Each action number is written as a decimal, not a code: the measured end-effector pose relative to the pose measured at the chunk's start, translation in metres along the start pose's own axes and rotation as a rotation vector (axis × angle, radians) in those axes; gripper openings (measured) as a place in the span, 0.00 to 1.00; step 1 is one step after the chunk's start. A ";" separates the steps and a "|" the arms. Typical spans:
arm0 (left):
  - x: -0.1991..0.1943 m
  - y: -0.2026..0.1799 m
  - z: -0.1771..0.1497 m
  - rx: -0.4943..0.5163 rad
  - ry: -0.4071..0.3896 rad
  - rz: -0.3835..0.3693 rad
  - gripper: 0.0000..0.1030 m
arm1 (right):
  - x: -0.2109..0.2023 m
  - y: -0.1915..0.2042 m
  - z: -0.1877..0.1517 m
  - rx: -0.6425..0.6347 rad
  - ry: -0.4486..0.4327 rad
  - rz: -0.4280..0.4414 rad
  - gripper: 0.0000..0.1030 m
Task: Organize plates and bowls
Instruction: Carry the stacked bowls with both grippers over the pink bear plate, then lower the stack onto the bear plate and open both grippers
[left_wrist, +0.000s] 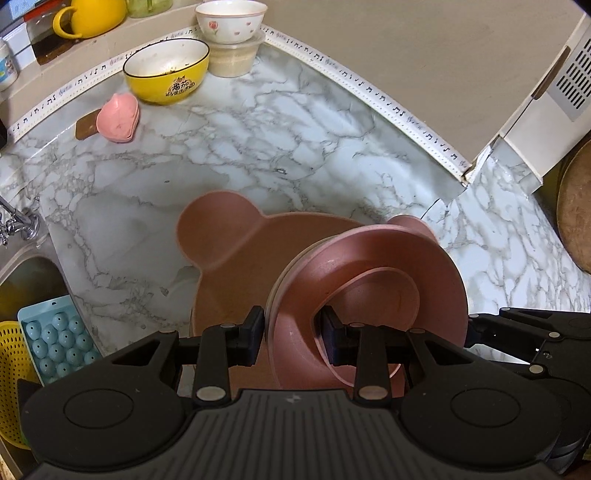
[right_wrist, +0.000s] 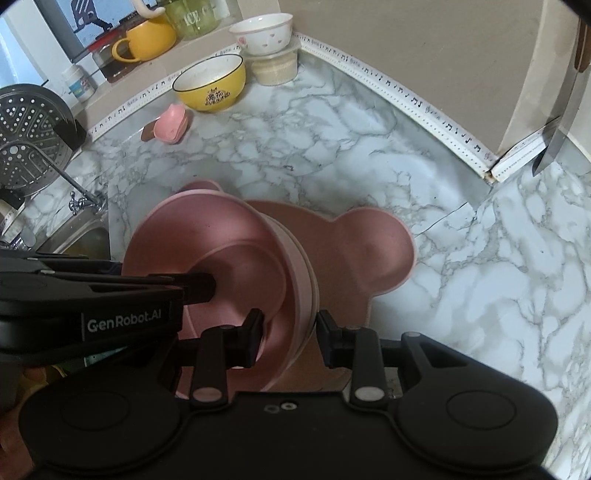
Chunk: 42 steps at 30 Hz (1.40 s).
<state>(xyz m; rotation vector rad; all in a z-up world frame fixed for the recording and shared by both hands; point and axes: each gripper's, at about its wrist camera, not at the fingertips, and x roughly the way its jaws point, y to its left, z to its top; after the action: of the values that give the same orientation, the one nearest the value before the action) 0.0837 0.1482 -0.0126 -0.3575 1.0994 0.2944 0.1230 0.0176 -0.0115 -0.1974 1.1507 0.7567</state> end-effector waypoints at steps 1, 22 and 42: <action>0.002 0.001 0.000 -0.001 0.002 0.002 0.31 | 0.002 0.000 0.000 0.000 0.003 0.001 0.30; 0.028 0.007 0.011 0.001 0.035 0.004 0.31 | 0.027 -0.003 0.011 0.029 0.060 0.001 0.30; -0.008 0.009 -0.009 0.087 -0.116 -0.016 0.43 | -0.005 0.000 -0.002 -0.031 -0.037 -0.016 0.68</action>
<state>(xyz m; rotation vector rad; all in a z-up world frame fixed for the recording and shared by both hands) 0.0697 0.1519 -0.0097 -0.2684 0.9916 0.2494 0.1206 0.0139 -0.0078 -0.2169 1.1017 0.7618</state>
